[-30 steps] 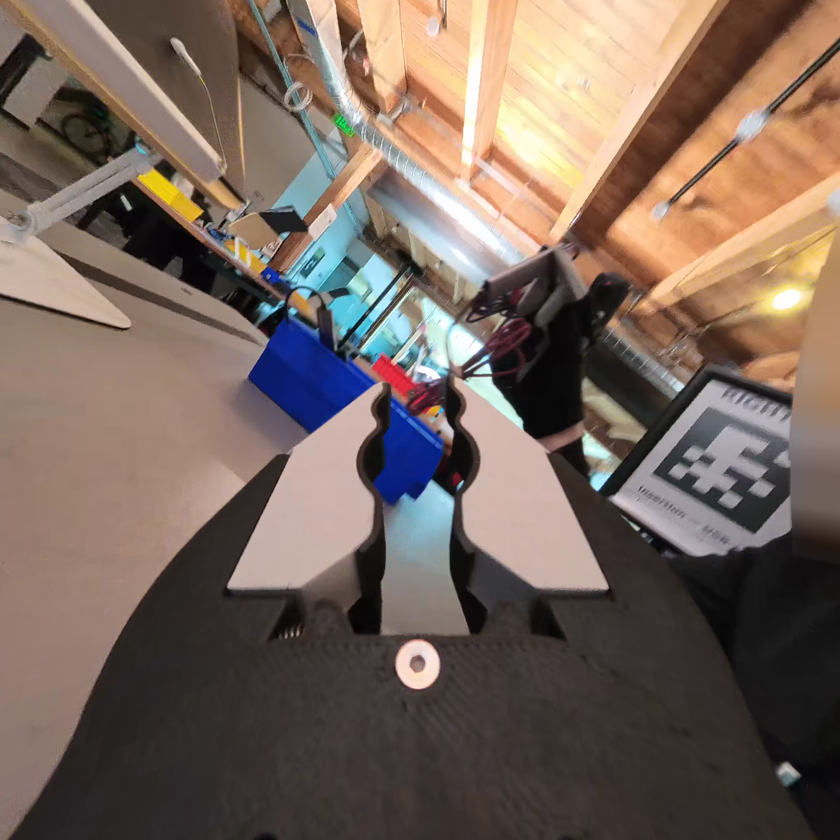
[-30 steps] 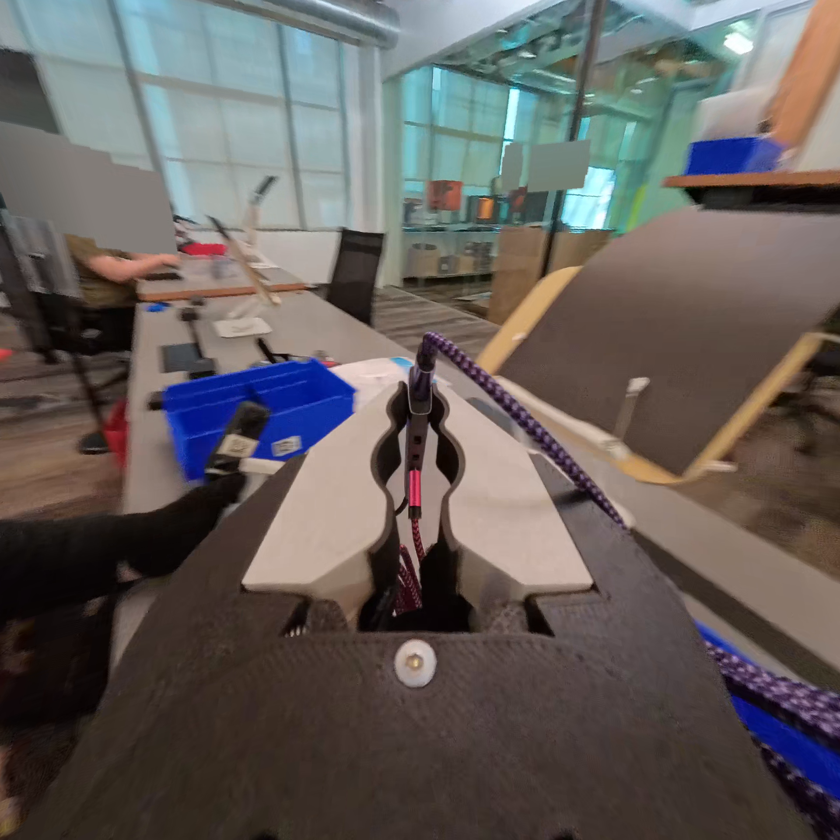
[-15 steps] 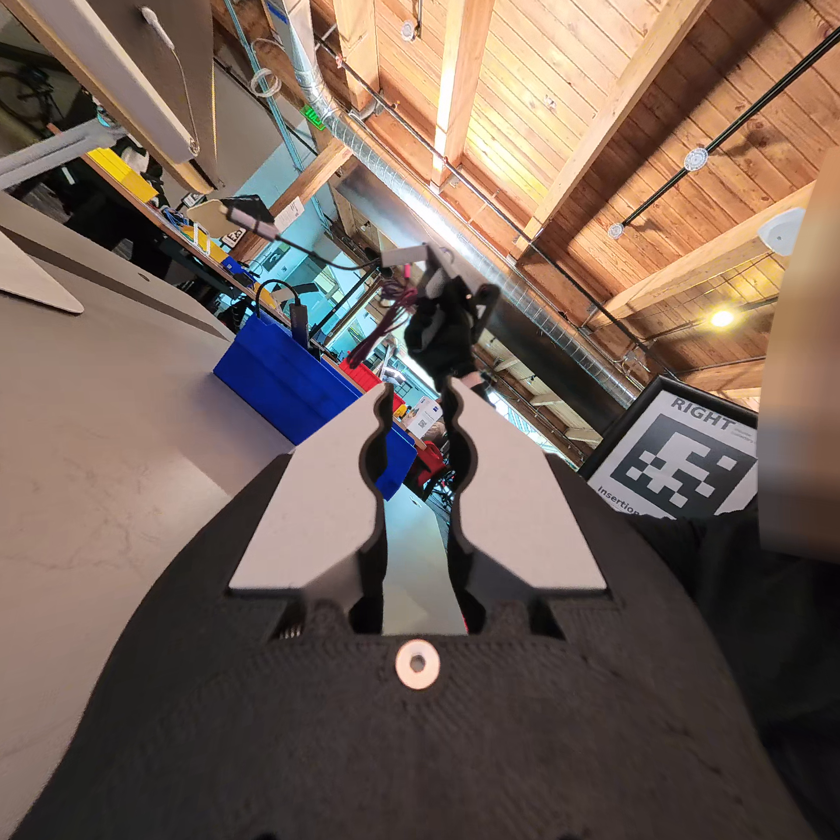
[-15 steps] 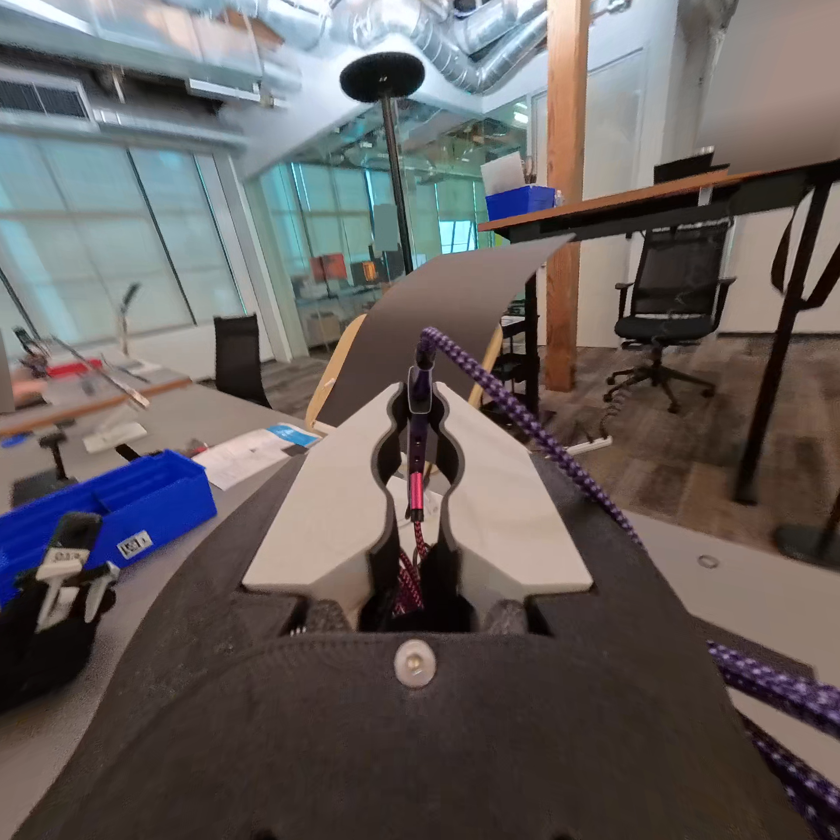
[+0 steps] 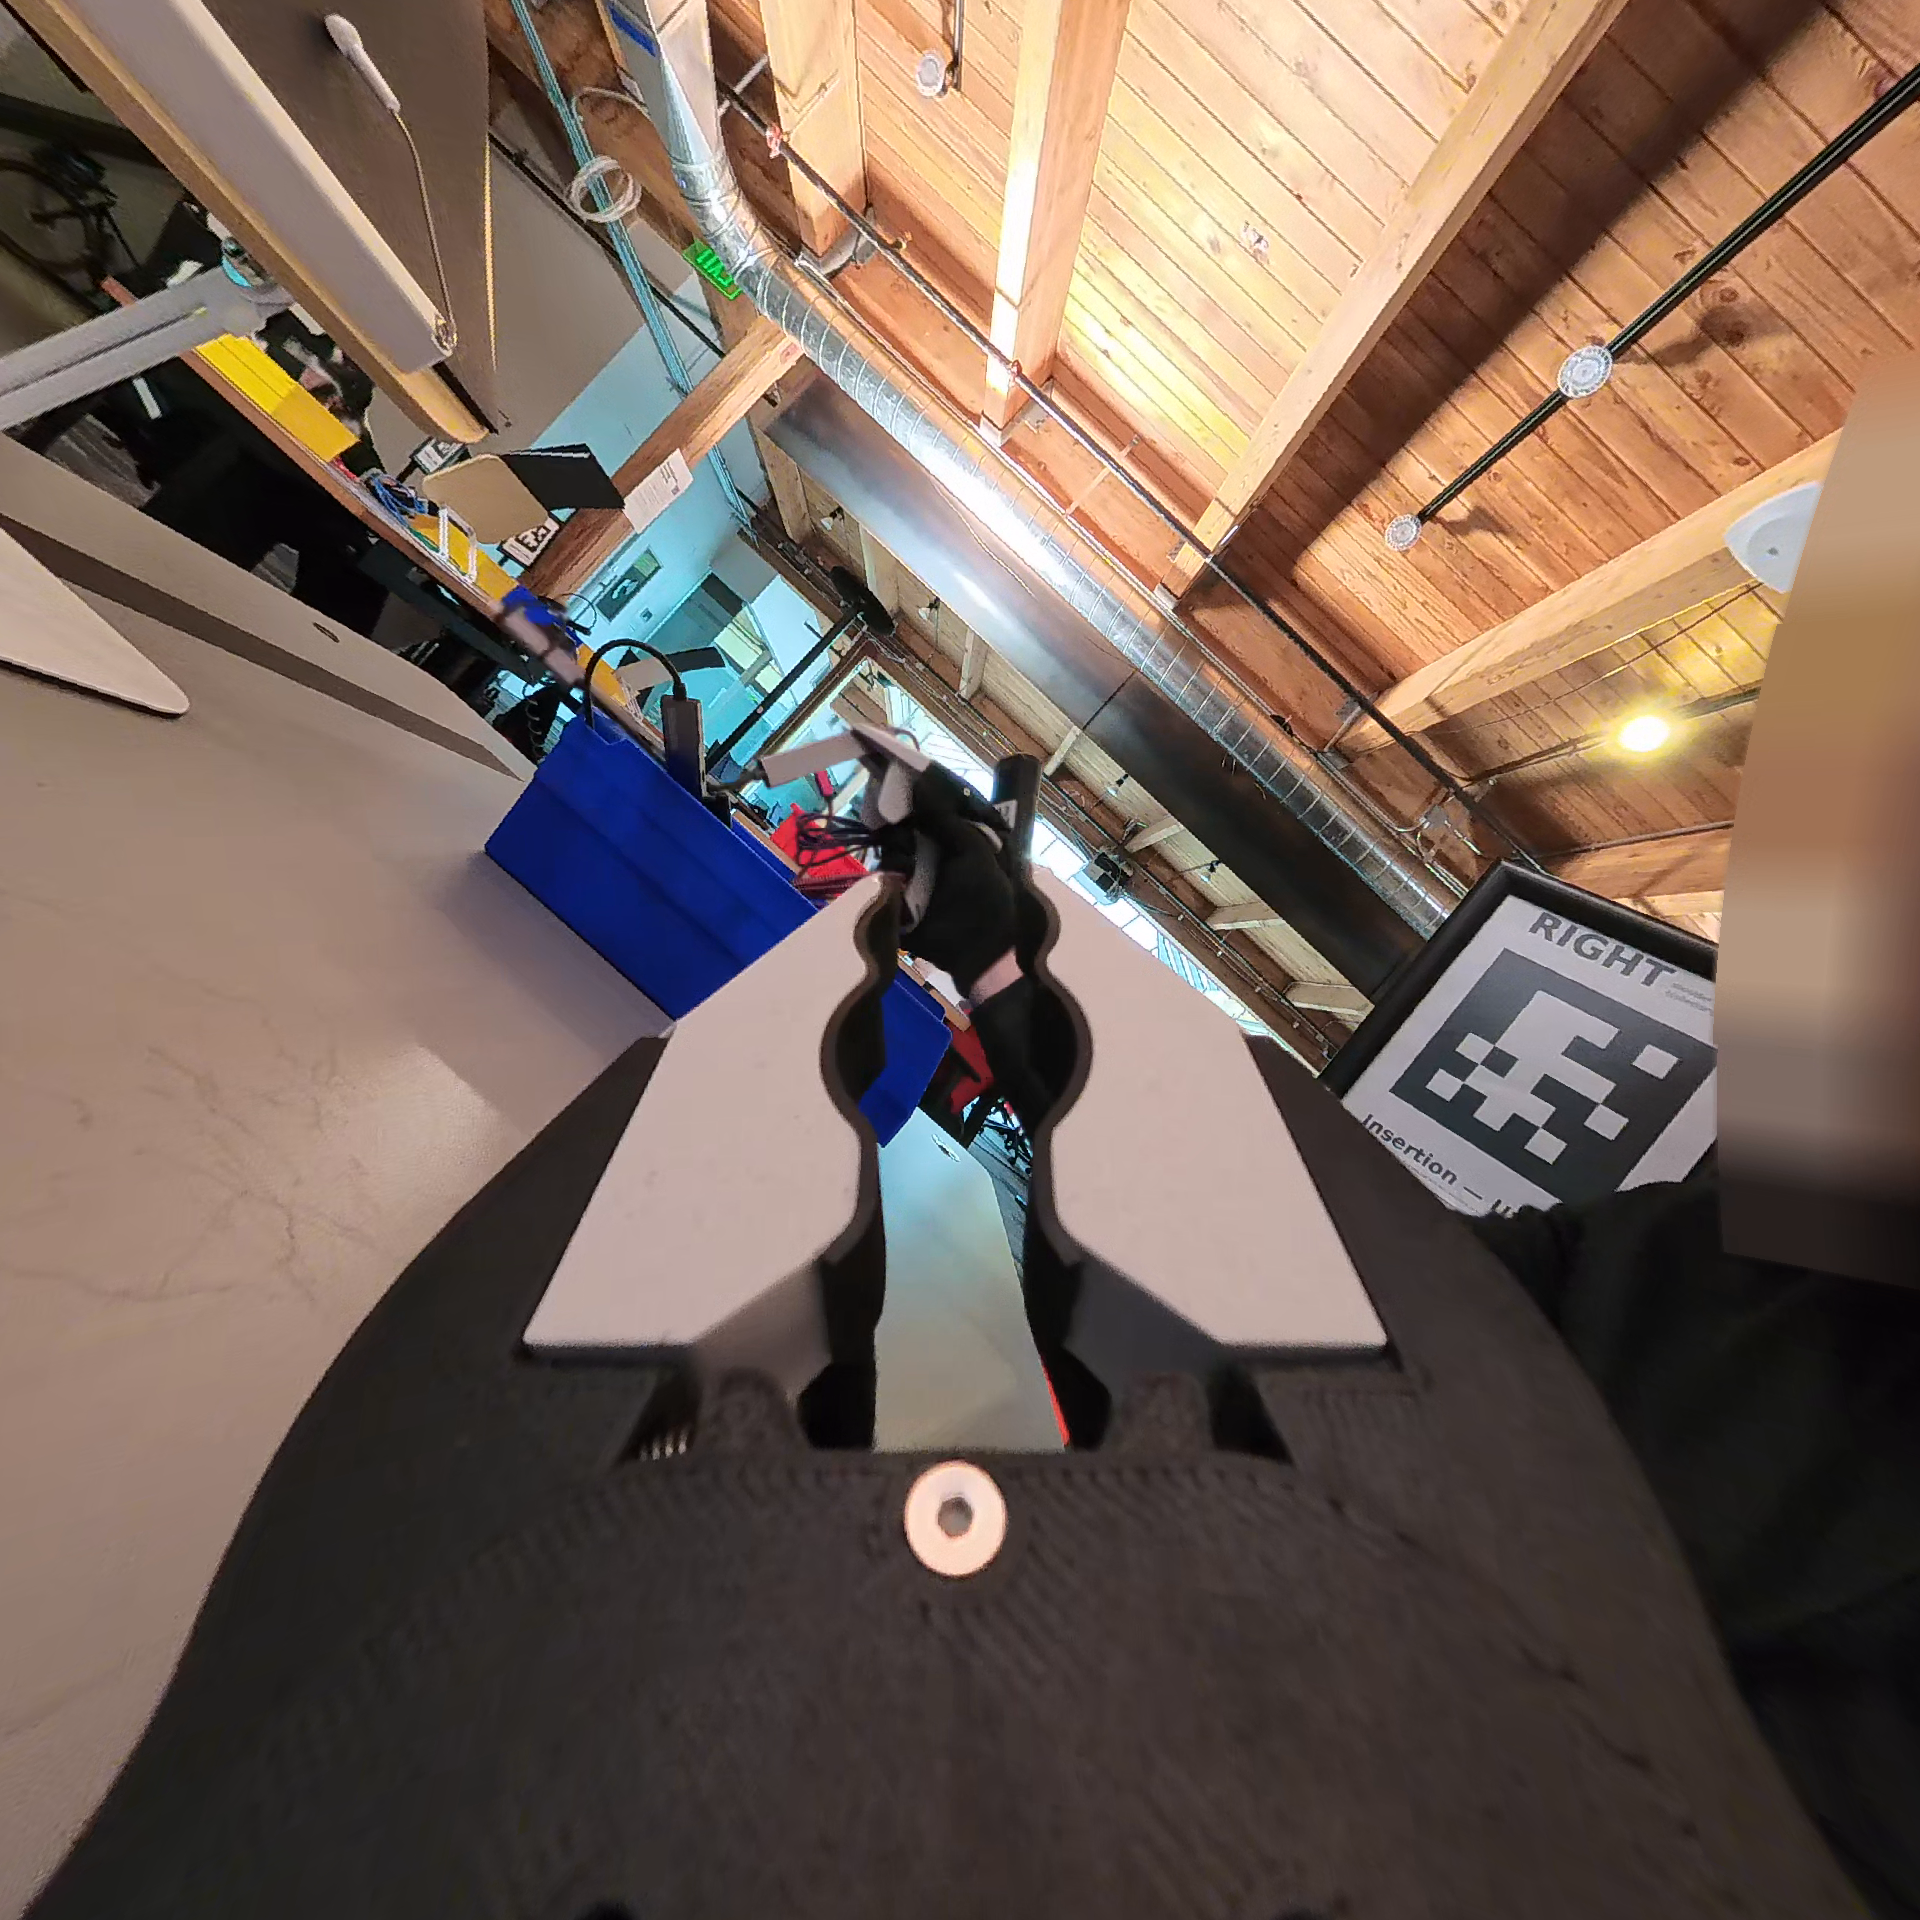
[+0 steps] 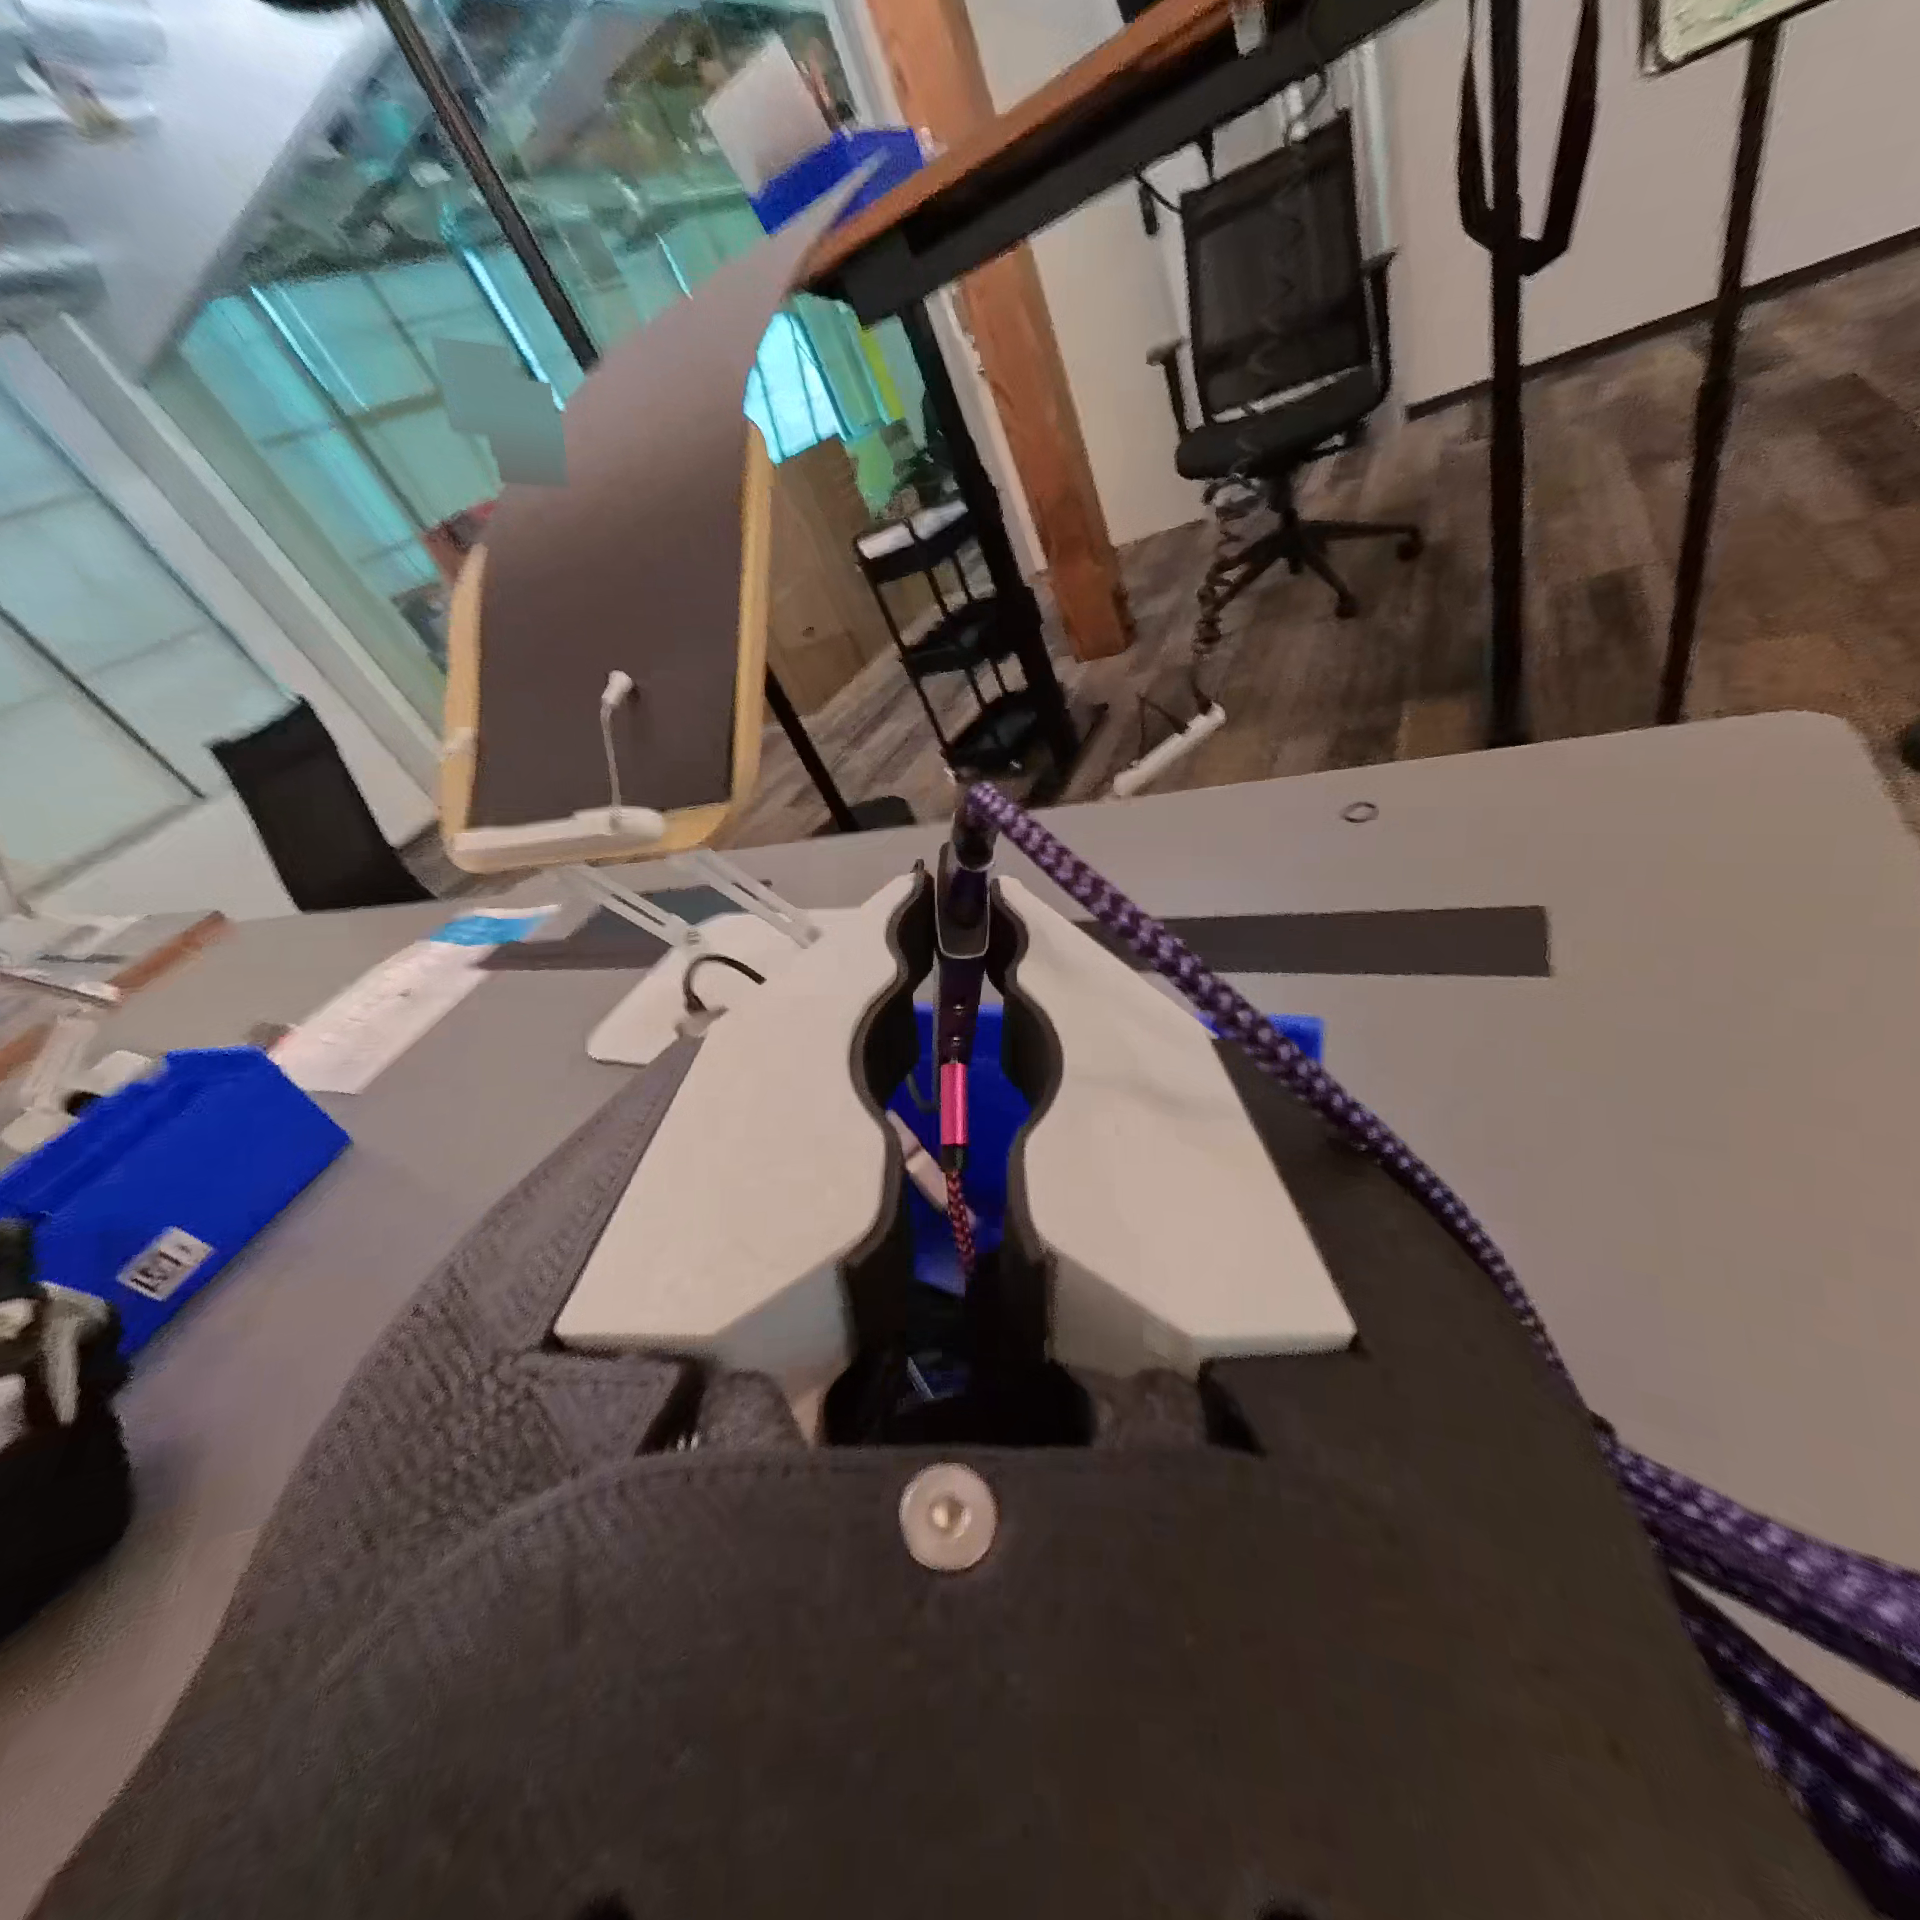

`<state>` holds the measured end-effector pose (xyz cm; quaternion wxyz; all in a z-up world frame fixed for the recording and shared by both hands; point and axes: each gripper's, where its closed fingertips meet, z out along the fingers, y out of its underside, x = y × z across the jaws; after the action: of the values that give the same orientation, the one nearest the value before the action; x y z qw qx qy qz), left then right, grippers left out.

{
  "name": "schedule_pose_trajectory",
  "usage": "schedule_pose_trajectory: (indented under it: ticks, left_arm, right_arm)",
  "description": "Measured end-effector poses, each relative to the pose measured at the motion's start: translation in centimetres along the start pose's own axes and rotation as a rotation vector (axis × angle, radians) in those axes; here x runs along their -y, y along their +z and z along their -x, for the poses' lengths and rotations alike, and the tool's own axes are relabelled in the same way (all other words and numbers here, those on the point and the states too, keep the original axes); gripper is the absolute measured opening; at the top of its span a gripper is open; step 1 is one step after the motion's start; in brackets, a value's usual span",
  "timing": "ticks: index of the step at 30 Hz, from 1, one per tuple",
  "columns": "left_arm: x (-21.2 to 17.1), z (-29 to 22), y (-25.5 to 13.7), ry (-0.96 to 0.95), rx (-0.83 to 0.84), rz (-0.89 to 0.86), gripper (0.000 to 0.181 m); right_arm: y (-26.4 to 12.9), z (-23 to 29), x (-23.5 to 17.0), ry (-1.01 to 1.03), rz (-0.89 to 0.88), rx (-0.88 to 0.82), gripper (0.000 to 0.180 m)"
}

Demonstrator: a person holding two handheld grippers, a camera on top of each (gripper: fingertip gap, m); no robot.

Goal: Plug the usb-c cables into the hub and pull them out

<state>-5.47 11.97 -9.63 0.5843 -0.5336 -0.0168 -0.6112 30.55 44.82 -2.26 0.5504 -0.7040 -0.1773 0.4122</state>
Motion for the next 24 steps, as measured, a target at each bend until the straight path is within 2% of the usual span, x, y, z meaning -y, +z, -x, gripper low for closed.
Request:
schedule_pose_trajectory:
  ticks: [5,9,12,15,17,18,19,20,22,24]
  left_arm:
    - [0.0,-0.1,0.0,0.001,0.002,0.002,0.019]
    - [0.0,0.0,0.1,0.007,0.008,0.005,0.019]
    - [0.0,0.0,0.1,0.009,0.012,0.008,0.019]
    - [0.1,0.1,0.1,0.009,0.010,0.008,0.019]
    - [0.1,0.1,0.2,0.014,0.015,0.018,0.019]
    - [-0.1,0.1,0.3,0.018,0.018,0.026,0.019]
    - [-0.2,0.2,0.4,0.022,0.022,0.032,0.020]
    - [-0.3,0.2,0.4,0.025,0.024,0.035,0.021]
    - [-0.2,0.3,0.6,0.024,0.024,0.041,0.022]
    - [-0.3,0.3,0.5,0.027,0.024,0.047,0.023]
  right_arm:
    - [0.2,-1.0,-2.1,-0.138,0.156,-0.095,0.007]
    - [2.5,0.0,-4.6,-0.332,0.346,-0.138,0.008]
    - [4.8,0.5,-8.1,-0.431,0.553,-0.129,0.008]
    - [6.8,0.8,-11.1,-0.477,0.692,-0.103,0.009]
    - [7.2,0.5,-12.0,-0.534,0.788,-0.146,0.008]
    - [7.0,0.3,-12.5,-0.597,0.864,-0.173,0.015]
    - [6.9,0.4,-12.6,-0.641,0.899,-0.183,0.040]
    - [6.7,1.3,-13.0,-0.630,0.924,-0.152,0.052]
    - [5.0,2.3,-13.5,-0.588,1.017,-0.119,0.063]
    - [3.4,2.9,-12.4,-0.598,1.029,-0.134,0.073]
